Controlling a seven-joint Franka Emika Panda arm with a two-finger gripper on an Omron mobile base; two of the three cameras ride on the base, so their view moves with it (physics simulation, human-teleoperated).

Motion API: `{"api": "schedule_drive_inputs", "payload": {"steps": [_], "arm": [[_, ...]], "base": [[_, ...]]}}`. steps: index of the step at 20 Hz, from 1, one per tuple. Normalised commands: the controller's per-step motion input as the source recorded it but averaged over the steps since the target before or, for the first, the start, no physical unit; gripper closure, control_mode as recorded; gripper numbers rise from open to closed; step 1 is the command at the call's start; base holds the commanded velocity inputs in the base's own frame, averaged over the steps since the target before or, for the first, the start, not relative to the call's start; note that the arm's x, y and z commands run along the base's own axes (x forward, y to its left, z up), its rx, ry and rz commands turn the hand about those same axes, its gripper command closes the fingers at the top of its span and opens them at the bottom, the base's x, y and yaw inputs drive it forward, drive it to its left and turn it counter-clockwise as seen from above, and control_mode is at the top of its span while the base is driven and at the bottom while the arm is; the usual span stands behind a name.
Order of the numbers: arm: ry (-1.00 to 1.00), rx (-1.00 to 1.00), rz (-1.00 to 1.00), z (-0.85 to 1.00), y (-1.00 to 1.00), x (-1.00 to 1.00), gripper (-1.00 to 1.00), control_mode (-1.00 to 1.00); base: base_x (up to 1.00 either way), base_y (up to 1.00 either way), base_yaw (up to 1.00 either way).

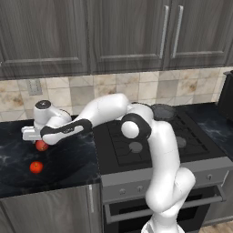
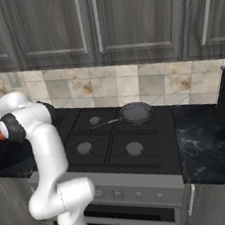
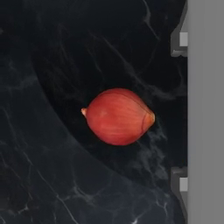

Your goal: Place the pan on the rear right burner on the stove. Then place the tomato and the onion in the pan and turn on the rear right burner.

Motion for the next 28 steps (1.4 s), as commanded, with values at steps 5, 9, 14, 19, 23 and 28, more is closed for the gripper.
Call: {"api": "schedule_drive_inputs", "payload": {"steps": [5, 9, 14, 19, 23, 28], "arm": [[0.0, -0.01, 0.0, -0.12, 0.06, 0.18, -1.0, -1.0], [0.0, -0.01, 0.0, -0.16, 0.05, 0.15, -1.0, -1.0], [0.0, -0.01, 0.0, -0.19, 0.09, 0.12, -1.0, -1.0], [0.0, 0.0, 0.0, -0.18, 0.1, 0.13, -1.0, -1.0], [0.0, 0.0, 0.0, -0.16, 0.08, 0.18, -1.0, -1.0], [0.0, 0.0, 0.0, -0.17, 0.06, 0.17, -1.0, -1.0]], "base": [[0.0, 0.0, 0.0], [0.0, 0.0, 0.0], [0.0, 0.0, 0.0], [0.0, 0.0, 0.0], [0.0, 0.0, 0.0], [0.0, 0.0, 0.0]]}}
